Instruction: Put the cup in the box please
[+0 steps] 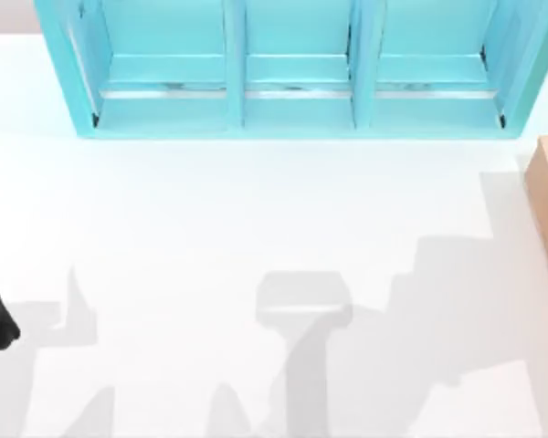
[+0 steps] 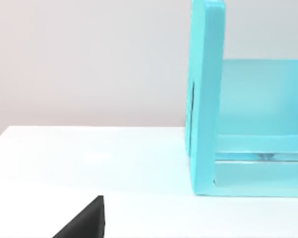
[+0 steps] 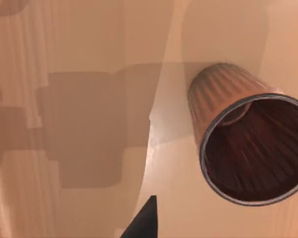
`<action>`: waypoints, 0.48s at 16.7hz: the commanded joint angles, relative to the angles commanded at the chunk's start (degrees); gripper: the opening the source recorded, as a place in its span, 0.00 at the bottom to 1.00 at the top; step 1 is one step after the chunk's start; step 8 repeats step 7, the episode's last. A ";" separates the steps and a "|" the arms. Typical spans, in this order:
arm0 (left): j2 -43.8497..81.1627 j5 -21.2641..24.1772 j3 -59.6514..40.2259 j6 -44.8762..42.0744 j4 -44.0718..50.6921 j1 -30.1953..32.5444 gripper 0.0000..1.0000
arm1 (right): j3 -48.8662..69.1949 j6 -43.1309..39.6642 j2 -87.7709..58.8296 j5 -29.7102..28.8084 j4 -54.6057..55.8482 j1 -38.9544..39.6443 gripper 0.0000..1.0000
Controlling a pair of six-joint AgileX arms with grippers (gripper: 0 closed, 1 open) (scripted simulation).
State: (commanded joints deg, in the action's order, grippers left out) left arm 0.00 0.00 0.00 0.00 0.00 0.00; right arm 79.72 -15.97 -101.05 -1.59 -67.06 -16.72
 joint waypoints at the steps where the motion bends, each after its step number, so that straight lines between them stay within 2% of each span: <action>1: 0.00 0.00 0.00 0.00 0.00 0.00 1.00 | 0.00 0.00 0.00 0.00 0.00 0.00 0.98; 8: 0.00 0.00 0.00 0.00 0.00 0.00 1.00 | 0.00 0.00 0.00 0.00 0.00 0.00 1.00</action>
